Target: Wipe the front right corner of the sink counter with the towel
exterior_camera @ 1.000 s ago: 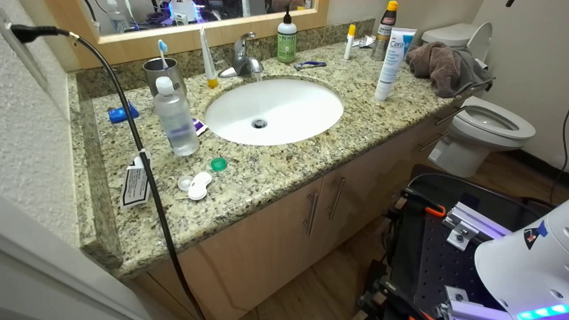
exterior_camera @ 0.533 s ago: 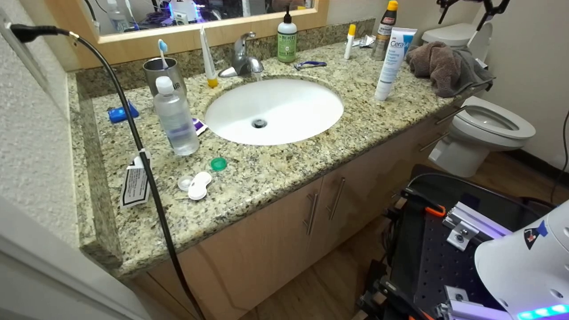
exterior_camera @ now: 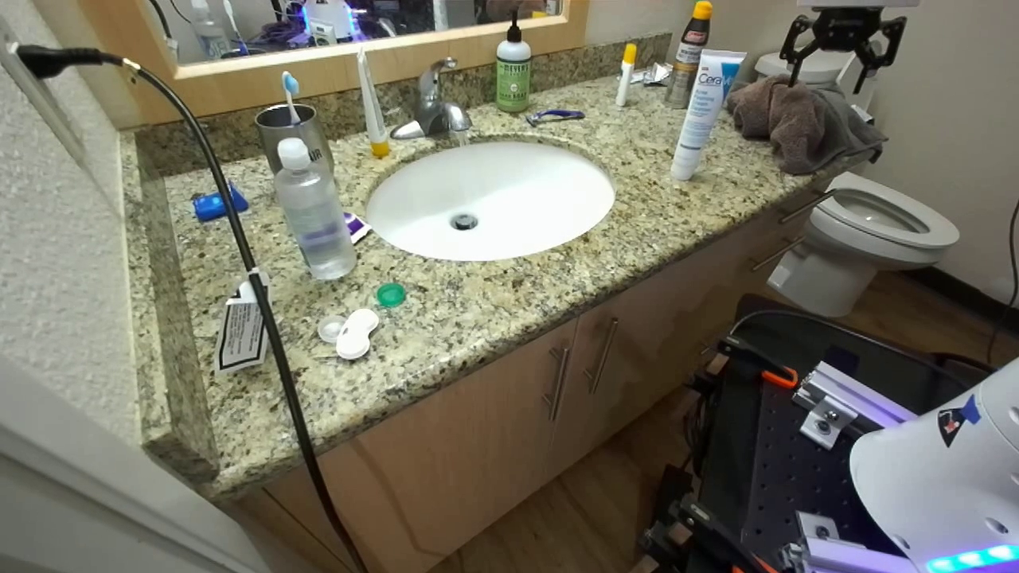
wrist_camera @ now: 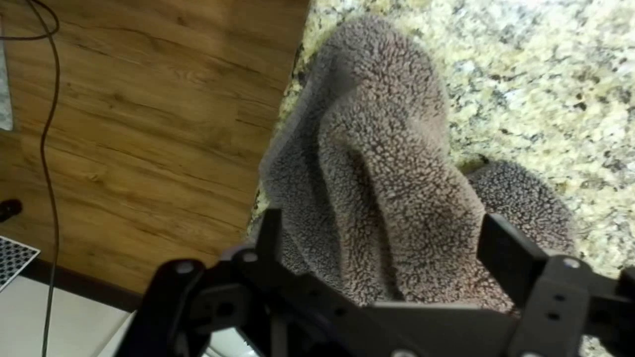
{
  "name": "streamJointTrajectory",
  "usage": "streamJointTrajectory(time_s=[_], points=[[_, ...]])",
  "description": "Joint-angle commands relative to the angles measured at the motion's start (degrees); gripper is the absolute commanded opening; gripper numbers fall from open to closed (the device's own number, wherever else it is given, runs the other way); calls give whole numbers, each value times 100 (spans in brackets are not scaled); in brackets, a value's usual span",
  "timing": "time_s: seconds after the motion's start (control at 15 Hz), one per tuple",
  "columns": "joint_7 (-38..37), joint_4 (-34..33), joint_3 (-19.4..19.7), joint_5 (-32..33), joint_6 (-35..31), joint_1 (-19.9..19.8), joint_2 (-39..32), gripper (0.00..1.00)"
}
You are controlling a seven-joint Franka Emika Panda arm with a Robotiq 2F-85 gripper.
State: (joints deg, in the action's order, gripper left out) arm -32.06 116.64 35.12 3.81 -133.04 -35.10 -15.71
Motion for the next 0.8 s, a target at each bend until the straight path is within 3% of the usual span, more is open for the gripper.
streamJointTrajectory(time_s=[0.0, 0.2, 0.53, 0.73], points=[[30, -11, 92, -47, 13, 106, -9, 100], [-168, -56, 83, -131, -70, 163, -169, 100], [-203, -107, -109, -905, -412, 129, -545, 100], [-447, -220, 48, -801, -529, 232, -840, 100]])
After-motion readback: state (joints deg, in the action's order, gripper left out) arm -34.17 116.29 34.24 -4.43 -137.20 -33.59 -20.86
